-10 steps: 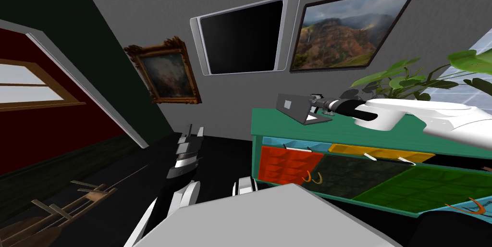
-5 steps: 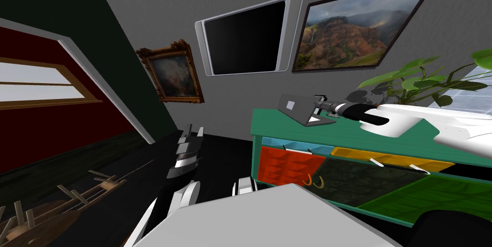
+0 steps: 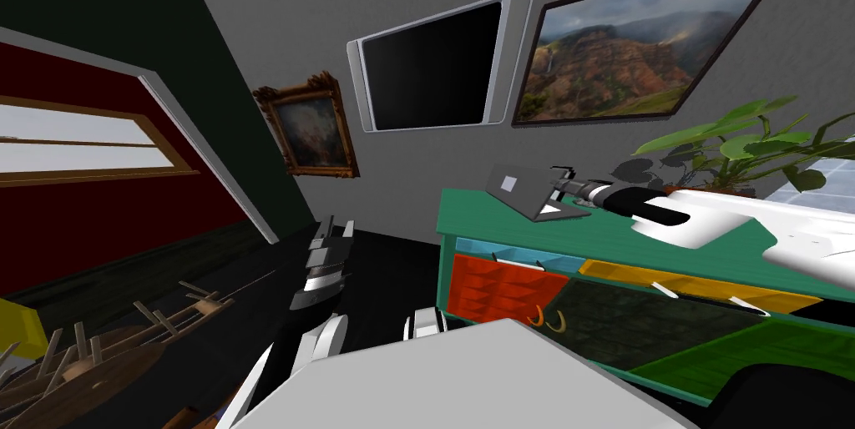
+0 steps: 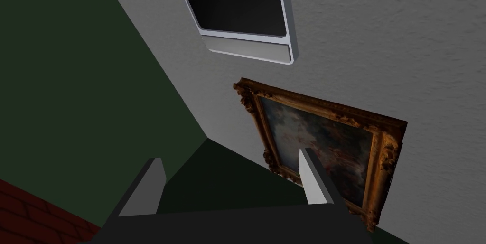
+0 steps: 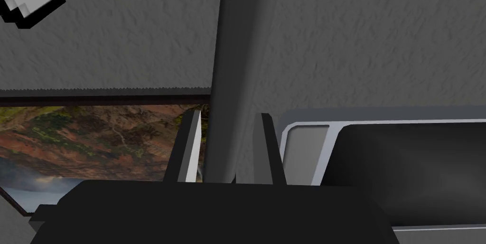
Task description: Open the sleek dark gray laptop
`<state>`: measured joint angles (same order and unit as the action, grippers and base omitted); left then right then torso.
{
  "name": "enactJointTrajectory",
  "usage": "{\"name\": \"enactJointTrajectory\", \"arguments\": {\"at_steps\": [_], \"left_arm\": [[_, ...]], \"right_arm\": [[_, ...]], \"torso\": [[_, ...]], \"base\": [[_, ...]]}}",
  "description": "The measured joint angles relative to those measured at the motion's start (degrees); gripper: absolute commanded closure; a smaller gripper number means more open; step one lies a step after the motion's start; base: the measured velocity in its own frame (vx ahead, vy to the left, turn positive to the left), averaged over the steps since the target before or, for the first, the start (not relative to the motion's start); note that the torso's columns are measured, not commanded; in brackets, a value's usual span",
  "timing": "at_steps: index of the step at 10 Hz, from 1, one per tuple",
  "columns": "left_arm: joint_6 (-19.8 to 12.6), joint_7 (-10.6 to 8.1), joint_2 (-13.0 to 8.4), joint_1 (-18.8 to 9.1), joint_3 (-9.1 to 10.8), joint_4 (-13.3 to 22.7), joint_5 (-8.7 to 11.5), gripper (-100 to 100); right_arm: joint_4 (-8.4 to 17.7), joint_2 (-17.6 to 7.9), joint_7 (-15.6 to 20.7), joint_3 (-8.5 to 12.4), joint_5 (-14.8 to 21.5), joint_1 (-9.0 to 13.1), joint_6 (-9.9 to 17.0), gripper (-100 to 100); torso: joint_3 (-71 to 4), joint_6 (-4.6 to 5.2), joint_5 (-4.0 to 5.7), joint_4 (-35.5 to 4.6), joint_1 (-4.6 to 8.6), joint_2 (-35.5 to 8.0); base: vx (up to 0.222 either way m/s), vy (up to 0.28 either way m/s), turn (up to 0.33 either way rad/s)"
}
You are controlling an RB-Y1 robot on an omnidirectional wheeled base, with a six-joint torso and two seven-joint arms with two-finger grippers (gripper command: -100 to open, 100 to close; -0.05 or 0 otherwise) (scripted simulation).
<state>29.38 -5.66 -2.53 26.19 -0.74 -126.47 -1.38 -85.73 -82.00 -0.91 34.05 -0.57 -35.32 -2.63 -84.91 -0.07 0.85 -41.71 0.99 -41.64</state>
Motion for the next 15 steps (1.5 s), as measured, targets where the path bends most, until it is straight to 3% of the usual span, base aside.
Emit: {"name": "enactJointTrajectory", "arguments": {"at_steps": [1, 3, 6, 7, 12, 15], "left_arm": [[0.00, 0.00, 0.00, 0.00, 0.00, 0.00, 0.00, 0], [0.00, 0.00, 0.00, 0.01, 0.00, 0.00, 0.00, 0], [0.00, 0.00, 0.00, 0.01, 0.00, 0.00, 0.00, 0], [0.00, 0.00, 0.00, 0.01, 0.00, 0.00, 0.00, 0], [0.00, 0.00, 0.00, 0.01, 0.00, 0.00, 0.00, 0], [0.00, 0.00, 0.00, 0.00, 0.00, 0.00, 0.00, 0]], "right_arm": [[-0.09, 1.54, -0.59, 0.41, -0.53, -0.26, -0.38, 100], [0.53, 1.93, -1.09, -0.42, -0.93, 0.68, -0.57, 100], [1.10, 4.56, -1.71, -0.79, -1.58, 0.76, -1.39, 100], [2.10, 4.92, -1.82, -1.87, -1.68, 1.99, -1.80, 100], [3.90, 8.00, -3.38, -3.58, -3.18, 3.24, -2.93, 100], [4.41, 11.40, -3.93, -4.02, -3.83, 5.06, -3.56, 100]], "torso": [[0.04, 0.10, 0.11, 0.04, 0.02, 0.00], [0.03, 0.13, 0.12, 0.05, -0.05, 0.02], [0.13, 0.05, 0.05, -0.01, -0.19, -0.12], [0.10, -0.03, 0.03, 0.01, -0.26, -0.08], [0.07, -0.16, -0.12, -0.02, -0.53, -0.05], [0.11, -0.19, -0.23, -0.10, -0.58, -0.14]], "base": [[-0.017, -0.042, 0.017], [-0.008, -0.018, 0.009], [-0.013, -0.021, 0.041], [-0.016, -0.023, 0.057], [-0.018, -0.030, 0.048], [-0.029, -0.039, 0.037]]}}
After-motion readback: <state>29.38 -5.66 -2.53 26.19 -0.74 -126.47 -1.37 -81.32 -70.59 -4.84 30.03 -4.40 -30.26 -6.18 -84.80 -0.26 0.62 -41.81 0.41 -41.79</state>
